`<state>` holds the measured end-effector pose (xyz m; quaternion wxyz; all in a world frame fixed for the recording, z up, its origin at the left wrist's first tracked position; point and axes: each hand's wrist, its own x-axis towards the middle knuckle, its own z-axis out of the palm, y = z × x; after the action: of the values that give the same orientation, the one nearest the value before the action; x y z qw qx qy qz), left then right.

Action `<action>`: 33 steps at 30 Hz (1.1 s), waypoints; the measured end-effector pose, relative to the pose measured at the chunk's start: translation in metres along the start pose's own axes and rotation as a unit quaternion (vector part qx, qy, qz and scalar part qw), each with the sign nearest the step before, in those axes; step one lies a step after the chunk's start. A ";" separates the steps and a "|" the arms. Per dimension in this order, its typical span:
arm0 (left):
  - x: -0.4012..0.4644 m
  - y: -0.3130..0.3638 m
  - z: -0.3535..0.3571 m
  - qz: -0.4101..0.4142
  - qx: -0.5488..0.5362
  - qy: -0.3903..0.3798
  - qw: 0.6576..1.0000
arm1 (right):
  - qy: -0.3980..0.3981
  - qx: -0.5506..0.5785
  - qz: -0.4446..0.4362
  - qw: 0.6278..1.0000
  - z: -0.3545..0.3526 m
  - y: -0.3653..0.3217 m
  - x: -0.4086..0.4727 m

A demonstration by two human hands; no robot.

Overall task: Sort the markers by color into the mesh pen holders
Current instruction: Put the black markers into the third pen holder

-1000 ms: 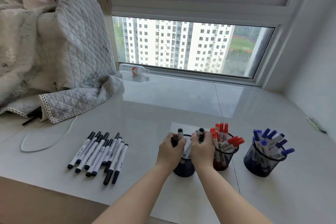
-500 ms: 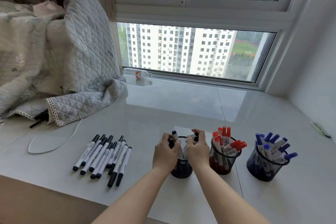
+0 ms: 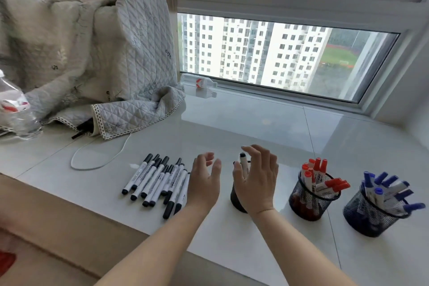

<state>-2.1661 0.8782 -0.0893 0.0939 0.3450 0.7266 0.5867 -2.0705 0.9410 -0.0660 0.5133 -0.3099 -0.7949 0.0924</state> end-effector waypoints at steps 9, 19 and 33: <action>0.032 -0.075 -0.102 -0.049 0.349 0.057 0.934 | -0.277 0.085 0.066 0.955 0.066 -0.041 -0.038; 0.061 -0.124 -0.132 -0.151 0.419 0.015 0.895 | -0.357 -0.079 0.285 0.886 0.135 -0.050 -0.051; 0.072 -0.124 -0.130 -0.200 0.455 -0.021 0.868 | -0.368 -0.167 0.262 0.877 0.143 -0.055 -0.055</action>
<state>-2.3383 0.8109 -0.1460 0.0572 0.2085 0.9644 0.1525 -2.2019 0.8902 -0.1471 0.0817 -0.5316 -0.8198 0.1965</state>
